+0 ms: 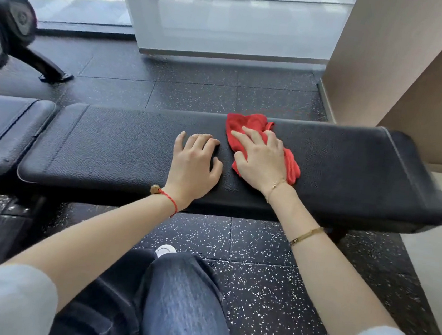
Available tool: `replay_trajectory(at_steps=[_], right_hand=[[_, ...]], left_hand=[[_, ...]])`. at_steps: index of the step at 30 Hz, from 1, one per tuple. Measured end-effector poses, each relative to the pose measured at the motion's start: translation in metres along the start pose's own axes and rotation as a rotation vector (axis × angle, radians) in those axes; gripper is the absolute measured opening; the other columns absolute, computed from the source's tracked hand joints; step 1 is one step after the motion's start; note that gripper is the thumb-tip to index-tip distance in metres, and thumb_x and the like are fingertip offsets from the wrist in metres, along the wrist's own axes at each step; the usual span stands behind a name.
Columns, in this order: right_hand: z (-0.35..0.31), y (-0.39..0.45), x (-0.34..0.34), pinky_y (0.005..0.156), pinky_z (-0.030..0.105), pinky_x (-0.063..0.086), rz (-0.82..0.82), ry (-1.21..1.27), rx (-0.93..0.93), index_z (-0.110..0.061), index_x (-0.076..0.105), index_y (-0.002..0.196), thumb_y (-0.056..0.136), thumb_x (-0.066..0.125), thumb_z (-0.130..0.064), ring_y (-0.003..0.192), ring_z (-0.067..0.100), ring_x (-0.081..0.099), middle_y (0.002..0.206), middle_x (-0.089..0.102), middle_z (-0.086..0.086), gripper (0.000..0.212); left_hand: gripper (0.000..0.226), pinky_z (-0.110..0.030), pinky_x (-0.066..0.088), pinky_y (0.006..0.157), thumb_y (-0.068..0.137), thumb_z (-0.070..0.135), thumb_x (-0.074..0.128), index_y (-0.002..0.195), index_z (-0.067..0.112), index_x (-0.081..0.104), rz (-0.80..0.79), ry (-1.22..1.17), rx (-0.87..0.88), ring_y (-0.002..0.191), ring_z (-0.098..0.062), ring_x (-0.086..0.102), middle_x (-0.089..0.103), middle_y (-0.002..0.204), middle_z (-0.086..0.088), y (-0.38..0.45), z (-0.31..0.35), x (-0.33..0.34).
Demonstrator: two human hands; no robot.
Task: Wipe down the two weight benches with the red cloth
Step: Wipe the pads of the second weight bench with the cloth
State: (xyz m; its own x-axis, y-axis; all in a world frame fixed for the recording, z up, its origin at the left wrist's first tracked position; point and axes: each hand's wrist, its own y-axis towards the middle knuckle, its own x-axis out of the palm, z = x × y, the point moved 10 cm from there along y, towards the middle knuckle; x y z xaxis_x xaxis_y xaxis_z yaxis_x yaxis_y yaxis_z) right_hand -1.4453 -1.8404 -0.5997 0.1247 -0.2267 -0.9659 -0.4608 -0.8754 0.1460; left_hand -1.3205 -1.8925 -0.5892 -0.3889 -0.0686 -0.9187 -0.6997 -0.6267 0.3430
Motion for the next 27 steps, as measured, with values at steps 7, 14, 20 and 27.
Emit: replay_trajectory(at_steps=[7,14,20,27], right_hand=[[0.001,-0.016,-0.004,0.109,0.038,0.024,0.057,0.023,-0.049,-0.042,0.046,0.139,0.089,0.047,-0.037,0.13,0.029,0.037,0.149,0.042,-0.015,0.049],[0.005,0.007,-0.001,0.111,0.04,0.022,0.029,0.03,0.083,-0.04,0.045,0.14,0.092,0.042,-0.038,0.135,0.032,0.031,0.152,0.039,-0.012,0.048],[-0.071,0.032,0.021,0.116,0.043,0.019,-0.075,0.034,0.02,-0.04,0.039,0.144,0.093,0.038,-0.04,0.139,0.033,0.025,0.156,0.032,-0.011,0.051],[-0.229,0.006,0.052,0.114,0.042,0.02,-0.128,0.038,-0.251,-0.041,0.037,0.145,0.092,0.041,-0.041,0.137,0.033,0.026,0.155,0.033,-0.013,0.052]], left_hand=[[0.029,-0.047,0.024,0.117,0.089,0.023,0.045,0.109,0.013,0.064,0.017,0.055,-0.063,0.111,-0.027,0.056,0.065,0.115,-0.004,-0.004,-0.005,-0.006],[0.03,-0.043,0.031,0.112,0.093,0.024,0.044,0.113,0.013,0.064,-0.01,0.098,0.018,0.113,-0.025,0.057,0.065,0.118,-0.003,-0.028,-0.044,-0.03],[0.031,-0.045,0.039,0.107,0.091,0.02,0.047,0.114,0.012,0.065,0.081,0.099,-0.062,0.112,-0.027,0.06,0.067,0.115,-0.004,-0.063,-0.133,-0.071],[0.035,-0.045,0.039,0.105,0.089,0.021,0.044,0.115,0.01,0.065,0.128,0.124,-0.116,0.114,-0.03,0.06,0.067,0.117,-0.006,-0.088,-0.221,-0.099]])
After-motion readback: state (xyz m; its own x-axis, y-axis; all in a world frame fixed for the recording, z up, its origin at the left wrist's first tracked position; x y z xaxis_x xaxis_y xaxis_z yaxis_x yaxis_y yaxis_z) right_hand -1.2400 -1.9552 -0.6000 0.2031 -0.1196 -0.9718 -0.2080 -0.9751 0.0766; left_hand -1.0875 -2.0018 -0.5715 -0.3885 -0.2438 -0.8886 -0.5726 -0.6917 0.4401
